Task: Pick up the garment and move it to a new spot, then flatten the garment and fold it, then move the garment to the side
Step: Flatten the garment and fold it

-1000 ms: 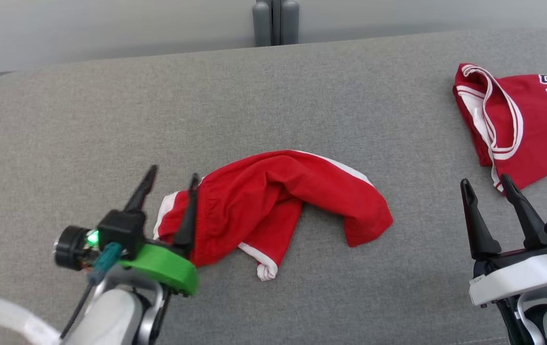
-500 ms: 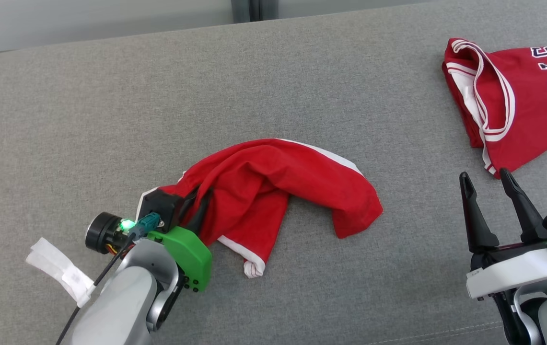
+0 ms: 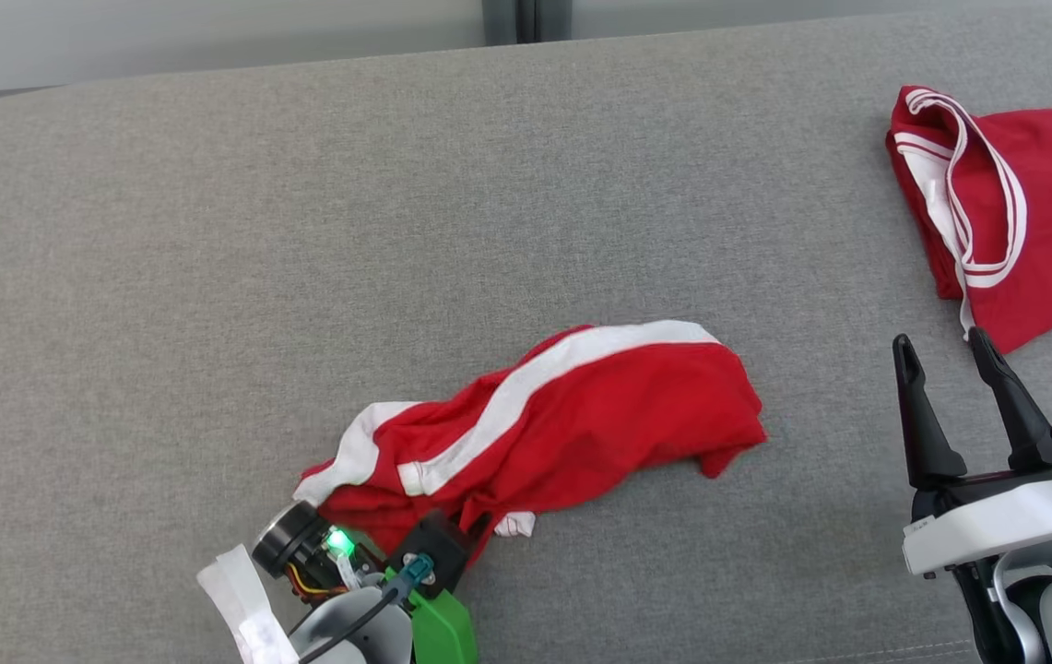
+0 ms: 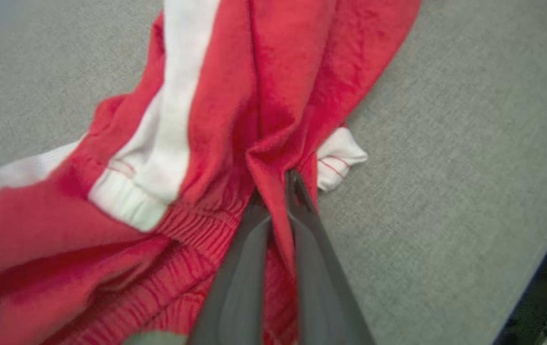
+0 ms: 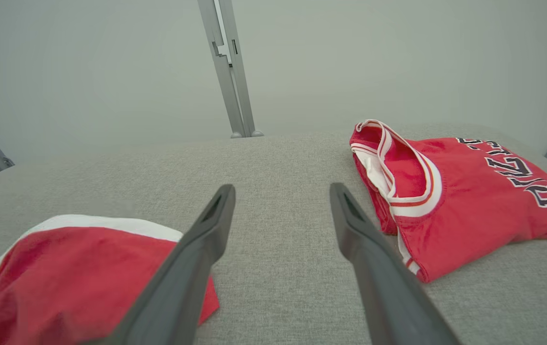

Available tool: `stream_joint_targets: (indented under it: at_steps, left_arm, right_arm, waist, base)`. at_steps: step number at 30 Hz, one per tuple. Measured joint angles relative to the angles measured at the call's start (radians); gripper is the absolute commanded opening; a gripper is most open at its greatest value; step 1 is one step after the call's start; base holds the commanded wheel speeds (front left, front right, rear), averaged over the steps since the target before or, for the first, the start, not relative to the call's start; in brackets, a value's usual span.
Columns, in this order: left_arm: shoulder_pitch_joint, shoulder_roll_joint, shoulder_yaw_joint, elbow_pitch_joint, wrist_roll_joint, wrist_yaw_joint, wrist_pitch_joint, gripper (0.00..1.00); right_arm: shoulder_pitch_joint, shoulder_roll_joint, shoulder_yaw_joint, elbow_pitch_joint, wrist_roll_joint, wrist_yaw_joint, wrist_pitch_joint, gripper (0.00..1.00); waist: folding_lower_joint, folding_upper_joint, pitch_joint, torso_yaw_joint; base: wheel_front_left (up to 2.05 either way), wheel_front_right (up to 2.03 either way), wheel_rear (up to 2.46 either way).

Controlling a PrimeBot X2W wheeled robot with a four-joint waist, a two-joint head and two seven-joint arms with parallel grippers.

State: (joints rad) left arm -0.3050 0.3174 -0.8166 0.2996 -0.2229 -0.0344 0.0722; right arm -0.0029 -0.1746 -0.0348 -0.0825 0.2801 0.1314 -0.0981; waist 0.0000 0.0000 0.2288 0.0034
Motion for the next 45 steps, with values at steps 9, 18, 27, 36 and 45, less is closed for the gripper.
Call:
stream_joint_targets:
  at_steps: [9, 18, 27, 36, 45]
  left_arm:
    - [0.014, -0.062, 0.047, 0.028, -0.038, 0.047, -0.171, 1.00]
    - [0.067, -0.061, 0.177, -0.140, -0.115, 0.132, -0.304, 1.00]
    - [0.137, -0.002, 0.394, -0.228, -0.203, 0.239, -0.329, 1.00]
    - [0.202, 0.021, 0.461, -0.213, -0.222, 0.265, -0.331, 1.00]
    - [0.207, 0.019, 0.463, -0.217, -0.213, 0.271, -0.333, 1.00]
  right_arm:
    - [0.000, 0.001, -0.001, -0.006, -0.004, 0.000, 0.009, 1.00]
    - [0.030, -0.001, -0.007, -0.024, -0.015, 0.000, 0.028, 1.00]
    - [0.043, -0.001, -0.001, -0.048, -0.020, 0.000, 0.044, 1.00]
    - [0.060, -0.005, 0.012, -0.059, -0.021, 0.000, 0.057, 1.00]
    - [0.061, -0.012, 0.009, -0.058, -0.021, 0.000, 0.063, 1.00]
  waist:
    - [0.0000, 0.0000, -0.004, 0.020]
    - [0.0000, 0.0000, -0.052, 0.032]
    - [0.0000, 0.0000, -0.096, 0.037]
    - [0.0000, 0.0000, -0.125, 0.029]
    - [0.0000, 0.0000, -0.126, 0.028]
  base:
    - [0.00, 0.00, 0.00]
    - [0.00, 0.00, 0.00]
    - [0.00, 0.00, 0.00]
    - [0.00, 0.00, 0.00]
    - [0.00, 0.00, 0.00]
